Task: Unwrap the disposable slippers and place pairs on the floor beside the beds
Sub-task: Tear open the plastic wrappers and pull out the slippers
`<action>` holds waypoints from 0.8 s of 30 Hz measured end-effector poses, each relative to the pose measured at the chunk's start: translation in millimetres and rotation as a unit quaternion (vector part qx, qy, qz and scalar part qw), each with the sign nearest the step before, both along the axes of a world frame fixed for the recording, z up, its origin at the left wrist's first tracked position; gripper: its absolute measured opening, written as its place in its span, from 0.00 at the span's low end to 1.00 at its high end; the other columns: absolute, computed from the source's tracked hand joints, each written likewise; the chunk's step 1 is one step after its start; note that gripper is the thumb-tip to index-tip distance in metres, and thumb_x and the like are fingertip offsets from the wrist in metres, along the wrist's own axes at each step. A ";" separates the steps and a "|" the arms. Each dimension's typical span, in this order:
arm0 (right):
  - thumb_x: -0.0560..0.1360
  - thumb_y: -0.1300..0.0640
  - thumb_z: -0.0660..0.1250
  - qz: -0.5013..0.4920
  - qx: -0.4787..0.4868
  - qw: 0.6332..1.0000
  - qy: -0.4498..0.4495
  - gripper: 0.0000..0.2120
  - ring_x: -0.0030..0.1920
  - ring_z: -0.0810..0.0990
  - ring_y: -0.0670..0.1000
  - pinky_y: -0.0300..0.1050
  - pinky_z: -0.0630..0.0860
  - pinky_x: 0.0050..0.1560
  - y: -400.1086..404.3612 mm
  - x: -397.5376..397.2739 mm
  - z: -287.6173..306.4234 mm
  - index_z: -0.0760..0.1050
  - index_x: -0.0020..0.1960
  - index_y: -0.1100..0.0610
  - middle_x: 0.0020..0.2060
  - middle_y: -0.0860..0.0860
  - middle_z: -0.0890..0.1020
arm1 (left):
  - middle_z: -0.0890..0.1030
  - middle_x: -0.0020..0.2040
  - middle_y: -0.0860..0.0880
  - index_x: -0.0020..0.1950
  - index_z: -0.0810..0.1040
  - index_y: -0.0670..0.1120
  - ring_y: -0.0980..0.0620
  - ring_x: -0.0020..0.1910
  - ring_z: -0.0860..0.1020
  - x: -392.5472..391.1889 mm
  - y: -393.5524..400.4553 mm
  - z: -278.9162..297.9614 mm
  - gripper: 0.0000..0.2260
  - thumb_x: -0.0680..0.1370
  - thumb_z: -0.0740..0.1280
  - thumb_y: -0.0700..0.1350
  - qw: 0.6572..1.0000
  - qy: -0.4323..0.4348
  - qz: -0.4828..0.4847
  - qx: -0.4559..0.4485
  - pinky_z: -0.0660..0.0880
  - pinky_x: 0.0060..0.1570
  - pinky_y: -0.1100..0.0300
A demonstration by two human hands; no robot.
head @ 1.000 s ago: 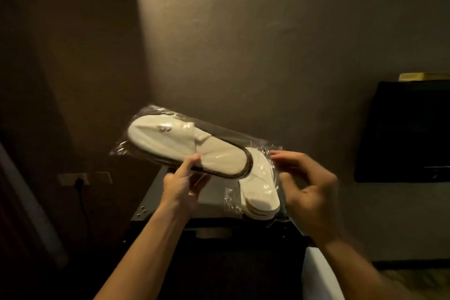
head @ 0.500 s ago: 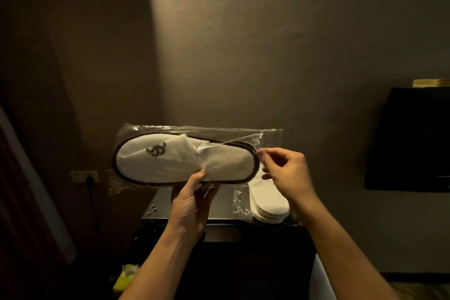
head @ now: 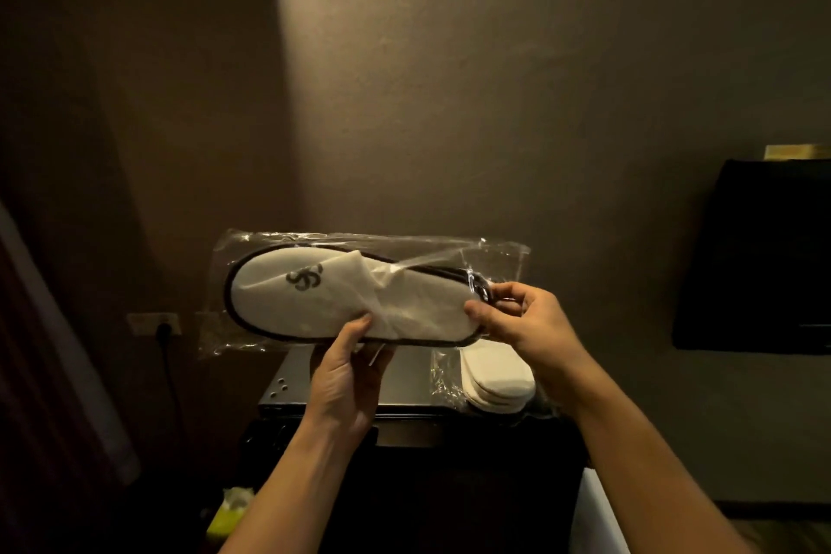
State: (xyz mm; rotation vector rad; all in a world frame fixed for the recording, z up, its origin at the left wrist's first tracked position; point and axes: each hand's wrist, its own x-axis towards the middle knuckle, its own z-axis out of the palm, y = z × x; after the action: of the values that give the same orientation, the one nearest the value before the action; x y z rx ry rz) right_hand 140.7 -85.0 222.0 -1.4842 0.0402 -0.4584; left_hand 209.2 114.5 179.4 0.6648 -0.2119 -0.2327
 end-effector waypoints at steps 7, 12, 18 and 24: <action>0.74 0.65 0.73 -0.004 0.040 0.999 0.006 0.09 0.46 0.87 0.56 0.48 0.84 0.44 2.4 5.2 -3.1 0.79 0.53 0.62 0.46 0.59 0.86 | 0.86 0.52 0.48 0.51 0.85 0.48 0.51 0.51 0.83 0.7 -6.0 -2.6 0.18 0.63 0.80 0.49 0.998 0.049 -0.034 -0.024 0.77 0.61 0.51; 0.74 0.64 0.73 -0.008 0.034 0.999 0.009 0.11 0.46 0.87 0.58 0.50 0.84 0.45 10.1 8.1 -14.4 0.77 0.55 0.65 0.45 0.61 0.87 | 0.81 0.62 0.42 0.63 0.82 0.44 0.45 0.62 0.79 -2.1 -16.4 -7.9 0.23 0.69 0.75 0.48 0.996 0.080 -0.027 -0.018 0.71 0.68 0.46; 0.74 0.64 0.73 -0.029 0.038 0.999 0.001 0.10 0.45 0.87 0.57 0.49 0.85 0.44 -6.0 0.0 -13.7 0.77 0.53 0.65 0.44 0.60 0.87 | 0.81 0.64 0.42 0.68 0.78 0.43 0.45 0.64 0.79 17.1 -3.1 -8.1 0.27 0.70 0.76 0.47 0.997 0.072 0.014 -0.032 0.72 0.69 0.45; 0.74 0.65 0.73 -0.039 0.051 0.998 0.005 0.12 0.43 0.86 0.55 0.50 0.85 0.44 4.9 4.6 -20.0 0.76 0.54 0.68 0.45 0.63 0.86 | 0.85 0.55 0.40 0.59 0.82 0.40 0.46 0.50 0.85 -16.7 -37.6 -4.1 0.21 0.69 0.74 0.49 0.996 0.073 -0.056 0.014 0.83 0.43 0.56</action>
State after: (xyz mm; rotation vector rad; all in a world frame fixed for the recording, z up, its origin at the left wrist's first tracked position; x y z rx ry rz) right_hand 145.3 -80.1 202.1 -1.3884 0.1277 -0.5047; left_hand 192.5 76.9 175.3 0.6614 -0.1071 -0.3916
